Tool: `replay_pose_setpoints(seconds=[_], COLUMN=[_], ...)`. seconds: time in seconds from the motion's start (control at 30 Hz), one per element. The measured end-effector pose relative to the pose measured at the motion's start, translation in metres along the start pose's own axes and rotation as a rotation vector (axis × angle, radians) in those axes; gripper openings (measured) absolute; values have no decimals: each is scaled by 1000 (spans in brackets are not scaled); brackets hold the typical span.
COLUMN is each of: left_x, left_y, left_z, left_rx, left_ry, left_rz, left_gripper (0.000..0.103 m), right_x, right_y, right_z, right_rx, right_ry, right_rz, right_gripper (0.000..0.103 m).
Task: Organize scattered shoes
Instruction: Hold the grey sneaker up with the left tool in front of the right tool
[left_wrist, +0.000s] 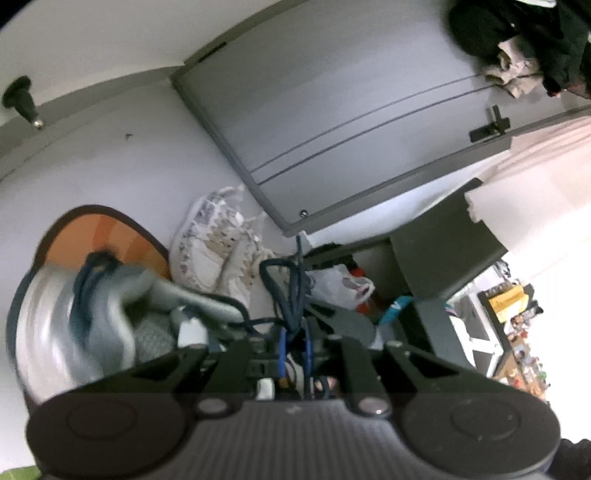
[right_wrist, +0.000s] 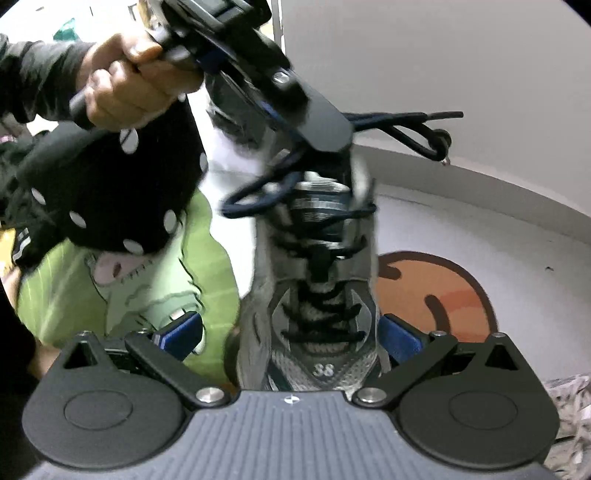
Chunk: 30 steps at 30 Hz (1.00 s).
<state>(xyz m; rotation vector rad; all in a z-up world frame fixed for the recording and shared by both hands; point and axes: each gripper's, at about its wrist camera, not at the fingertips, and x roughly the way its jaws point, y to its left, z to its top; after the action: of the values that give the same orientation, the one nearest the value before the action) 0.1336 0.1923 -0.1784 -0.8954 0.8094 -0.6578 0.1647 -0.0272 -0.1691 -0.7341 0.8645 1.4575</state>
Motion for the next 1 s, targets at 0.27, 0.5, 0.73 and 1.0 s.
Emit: replay_pose_setpoints(seconds=[0.27, 0.5, 0.73, 1.0], left_x=[-17, -29, -42, -48], left_y=[19, 44, 71, 106], left_z=[7, 14, 20, 24], left_rx=[-27, -52, -80, -117], left_ry=[-58, -82, -97, -115], left_rz=[47, 110, 179, 265], left_gripper=[9, 9, 9, 9], right_x=[33, 64, 106, 146], right_y=[21, 18, 14, 12], right_z=[18, 30, 45, 61], right_rx=[45, 180, 261, 323], right_ry=[-104, -178, -203, -185], right_rz=[-16, -26, -7, 0], right_gripper=[103, 103, 103, 103])
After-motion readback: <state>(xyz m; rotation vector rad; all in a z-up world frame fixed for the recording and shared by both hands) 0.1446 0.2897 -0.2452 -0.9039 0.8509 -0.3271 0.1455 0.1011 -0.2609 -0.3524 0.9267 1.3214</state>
